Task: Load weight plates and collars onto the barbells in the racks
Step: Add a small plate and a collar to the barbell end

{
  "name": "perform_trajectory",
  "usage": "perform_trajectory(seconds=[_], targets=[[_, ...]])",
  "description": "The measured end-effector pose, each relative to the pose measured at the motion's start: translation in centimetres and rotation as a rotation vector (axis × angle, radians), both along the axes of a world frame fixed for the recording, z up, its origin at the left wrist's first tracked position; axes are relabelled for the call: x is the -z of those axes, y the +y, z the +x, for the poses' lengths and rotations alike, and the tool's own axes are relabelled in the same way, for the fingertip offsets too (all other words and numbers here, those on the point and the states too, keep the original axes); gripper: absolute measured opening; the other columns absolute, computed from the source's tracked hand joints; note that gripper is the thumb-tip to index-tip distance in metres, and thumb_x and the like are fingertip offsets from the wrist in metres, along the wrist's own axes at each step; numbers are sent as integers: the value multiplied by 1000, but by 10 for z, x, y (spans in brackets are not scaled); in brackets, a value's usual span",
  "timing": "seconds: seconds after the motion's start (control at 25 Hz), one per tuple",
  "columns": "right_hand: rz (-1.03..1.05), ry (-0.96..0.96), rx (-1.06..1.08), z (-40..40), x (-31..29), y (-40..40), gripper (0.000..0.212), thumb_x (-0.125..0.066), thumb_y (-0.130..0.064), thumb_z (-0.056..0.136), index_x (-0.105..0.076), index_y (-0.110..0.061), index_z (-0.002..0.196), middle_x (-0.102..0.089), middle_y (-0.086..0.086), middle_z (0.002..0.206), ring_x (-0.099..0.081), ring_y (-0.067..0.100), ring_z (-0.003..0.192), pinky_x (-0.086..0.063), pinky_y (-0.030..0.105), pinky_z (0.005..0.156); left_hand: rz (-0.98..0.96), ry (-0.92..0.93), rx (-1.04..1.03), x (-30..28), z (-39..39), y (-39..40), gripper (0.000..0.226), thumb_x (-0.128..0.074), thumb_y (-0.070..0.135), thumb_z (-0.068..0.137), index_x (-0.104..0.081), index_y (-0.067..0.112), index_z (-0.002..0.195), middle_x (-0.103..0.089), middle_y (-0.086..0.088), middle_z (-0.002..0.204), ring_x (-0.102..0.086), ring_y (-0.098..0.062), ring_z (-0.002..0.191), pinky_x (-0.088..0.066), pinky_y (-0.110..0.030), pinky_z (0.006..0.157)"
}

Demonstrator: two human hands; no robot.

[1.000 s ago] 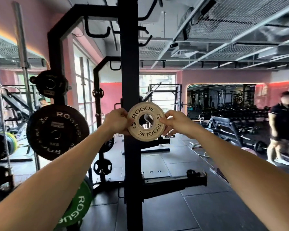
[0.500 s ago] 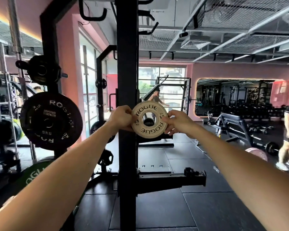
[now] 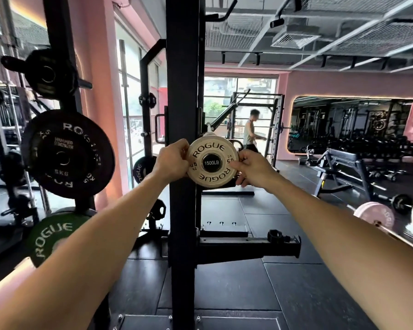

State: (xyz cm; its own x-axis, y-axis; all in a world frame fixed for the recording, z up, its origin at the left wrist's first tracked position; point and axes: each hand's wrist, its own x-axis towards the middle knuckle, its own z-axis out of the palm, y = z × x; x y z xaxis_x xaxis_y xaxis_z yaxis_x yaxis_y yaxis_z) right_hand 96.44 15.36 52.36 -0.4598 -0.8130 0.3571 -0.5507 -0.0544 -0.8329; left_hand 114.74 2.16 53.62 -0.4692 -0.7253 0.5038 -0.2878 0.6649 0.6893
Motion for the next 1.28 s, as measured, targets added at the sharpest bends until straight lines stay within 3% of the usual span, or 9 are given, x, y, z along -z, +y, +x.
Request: perform_trajectory(seconds=[0.2, 0.36, 0.56, 0.72, 0.88, 0.96, 1.04, 1.16, 1.28], targets=[[-2, 40, 41, -21, 4, -29, 24, -58, -20, 95, -52, 1, 107, -64, 21, 88, -59, 24, 48, -49, 28, 44, -18, -34, -23, 0, -25, -33, 17, -64, 9, 85, -54, 22, 80, -70, -8, 92, -70, -29, 82, -62, -45, 65], [0, 89, 55, -44, 2, -60, 22, -57, -23, 96, -53, -3, 105, -67, 16, 88, -60, 26, 49, -50, 30, 47, -28, -15, -35, 3, -52, -67, 20, -58, 2, 79, -56, 22, 78, -70, -8, 87, -69, -29, 79, -61, -44, 60], [0, 167, 85, -89, 0, -121, 25, -57, -26, 96, -55, -4, 107, -68, 9, 88, -64, 32, 53, -56, 41, 54, -116, -65, -80, 3, -104, -134, 17, -58, 4, 75, -57, 20, 79, -68, -1, 81, -64, -24, 78, -58, -40, 68], [21, 240, 148, -129, -2, -172, 24, -57, -26, 96, -55, -3, 101, -61, -3, 71, -55, 18, 45, -38, 16, 38, -130, -81, -100, 3, -143, -180, 28, -59, 0, 71, -48, 26, 67, -64, 0, 81, -53, -20, 74, -34, -22, 53], [18, 218, 137, -169, 1, -224, 22, -58, -27, 94, -53, -5, 98, -68, 10, 84, -57, 23, 43, -39, 22, 42, -116, -95, -107, 3, -180, -229, 24, -55, 2, 71, -49, 24, 68, -65, -2, 81, -56, -26, 79, -38, -29, 64], [22, 232, 139, -183, 1, -243, 22, -58, -26, 95, -53, -5, 97, -68, 14, 85, -57, 12, 40, -38, 23, 44, -119, -96, -107, 2, -194, -245, 23, -53, 1, 72, -50, 23, 69, -65, -2, 80, -56, -25, 79, -38, -29, 66], [33, 253, 139, -195, 1, -259, 21, -57, -26, 95, -54, -5, 99, -68, 12, 84, -55, 1, 37, -38, 23, 48, -147, -117, -109, 2, -207, -262, 21, -52, 0, 72, -52, 21, 72, -64, -1, 79, -55, -25, 79, -37, -29, 67], [48, 243, 144, -210, -3, -278, 20, -56, -26, 96, -53, -6, 101, -67, 6, 79, -54, 0, 34, -40, 23, 44, -138, -125, -105, 2, -223, -284, 19, -53, 2, 70, -57, 19, 77, -67, -3, 81, -59, -28, 83, -47, -34, 71], [52, 271, 168, -218, -4, -292, 25, -56, -27, 96, -56, -5, 107, -66, 2, 83, -70, 17, 66, -41, 19, 48, -143, -124, -104, 1, -234, -297, 18, -53, 3, 70, -57, 19, 77, -66, -5, 81, -59, -30, 83, -50, -36, 69]])
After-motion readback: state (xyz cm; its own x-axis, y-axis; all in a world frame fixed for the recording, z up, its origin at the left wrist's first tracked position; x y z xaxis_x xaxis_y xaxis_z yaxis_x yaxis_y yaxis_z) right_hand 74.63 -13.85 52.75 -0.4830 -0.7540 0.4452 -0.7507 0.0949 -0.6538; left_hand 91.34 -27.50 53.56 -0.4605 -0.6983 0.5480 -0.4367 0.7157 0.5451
